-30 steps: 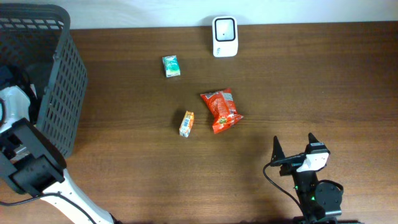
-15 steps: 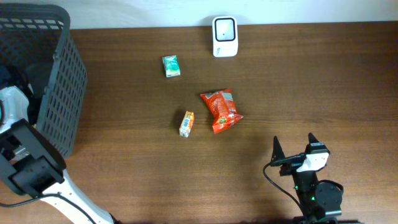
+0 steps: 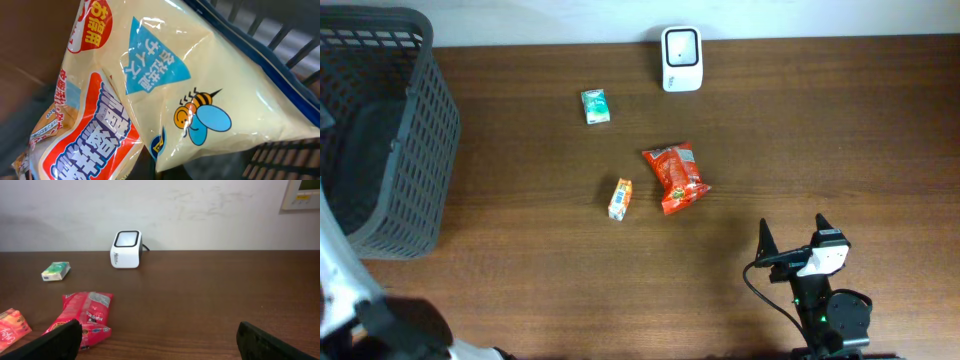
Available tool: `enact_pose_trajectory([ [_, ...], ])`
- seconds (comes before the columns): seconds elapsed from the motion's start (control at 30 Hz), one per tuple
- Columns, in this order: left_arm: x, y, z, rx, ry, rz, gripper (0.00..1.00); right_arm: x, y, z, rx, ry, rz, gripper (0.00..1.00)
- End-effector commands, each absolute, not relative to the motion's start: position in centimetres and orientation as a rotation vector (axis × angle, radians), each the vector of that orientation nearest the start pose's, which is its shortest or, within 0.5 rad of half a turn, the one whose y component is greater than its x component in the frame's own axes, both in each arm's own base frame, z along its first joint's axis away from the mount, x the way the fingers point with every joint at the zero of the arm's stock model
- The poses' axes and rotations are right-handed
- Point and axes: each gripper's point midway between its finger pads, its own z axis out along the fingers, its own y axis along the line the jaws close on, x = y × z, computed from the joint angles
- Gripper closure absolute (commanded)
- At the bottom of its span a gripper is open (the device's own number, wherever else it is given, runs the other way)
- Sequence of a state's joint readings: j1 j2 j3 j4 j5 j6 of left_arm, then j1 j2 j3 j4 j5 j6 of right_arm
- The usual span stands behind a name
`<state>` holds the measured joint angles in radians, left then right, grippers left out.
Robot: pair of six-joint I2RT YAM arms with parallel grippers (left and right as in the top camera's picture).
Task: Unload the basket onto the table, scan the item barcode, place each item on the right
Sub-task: 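Reach the left gripper into the basket and grasp the cream snack bag, then lift the cream bag past the scanner and drop it right of the red bag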
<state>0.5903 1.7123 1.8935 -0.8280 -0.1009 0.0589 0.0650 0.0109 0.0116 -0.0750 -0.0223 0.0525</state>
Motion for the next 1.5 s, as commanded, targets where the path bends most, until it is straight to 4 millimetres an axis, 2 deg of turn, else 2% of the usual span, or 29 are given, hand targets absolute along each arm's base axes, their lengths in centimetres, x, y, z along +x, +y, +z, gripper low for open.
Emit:
enact_pose_trajectory([
  [0.0,38.4,25.0,40.4,-0.537,1.979,0.414,1.0,24.6,1.6,15.5,-0.01,1.652,0.096,0.02],
  [0.1,38.7,20.5,45.3,-0.387,1.857,0.321,1.0,24.6,1.6,15.5,-0.01,1.652,0.096,0.02],
  [0.2,39.2,15.3,48.6,-0.244,1.775,0.234,1.0,24.6,1.6,15.5,-0.01,1.652,0.096,0.02],
  [0.3,40.6,8.7,49.5,-0.139,1.751,0.052,1.0,24.6,1.6,15.5,-0.01,1.652,0.096,0.02],
  [0.43,42.4,-1.1,49.0,0.056,1.762,-0.194,1.0,24.6,1.6,15.5,-0.01,1.652,0.096,0.02],
  [0.47,43.1,-3.7,48.5,0.108,1.768,-0.237,1.0,24.6,1.6,15.5,-0.01,1.652,0.096,0.02],
  [0.6,45.2,-10.6,45.8,0.239,1.808,-0.35,1.0,24.6,1.6,15.5,-0.01,1.652,0.096,0.02],
  [0.63,45.9,-12.6,44.6,0.274,1.828,-0.378,1.0,24.6,1.6,15.5,-0.01,1.652,0.096,0.02],
  [0.8,48.6,-19.8,38.5,0.37,1.925,-0.482,1.0,24.6,1.6,15.5,-0.01,1.652,0.096,0.02],
  [0.83,49.2,-21.8,36.8,0.383,1.95,-0.515,1.0,24.6,1.6,15.5,-0.01,1.652,0.096,0.02],
  [1.03,49.8,-31.4,30.2,0.459,2.009,-0.676,1.0,24.6,1.6,15.5,-0.01,1.652,0.096,0.01],
  [1.3,49.1,-39.8,24.2,0.458,2.04,-0.835,1.0,24.6,1.6,15.5,-0.01,1.652,0.096,0.02],
  [1.47,48.2,-42.2,20.0,0.493,2.107,-0.853,1.0,24.6,1.6,15.5,-0.01,1.652,0.096,0.02],
])
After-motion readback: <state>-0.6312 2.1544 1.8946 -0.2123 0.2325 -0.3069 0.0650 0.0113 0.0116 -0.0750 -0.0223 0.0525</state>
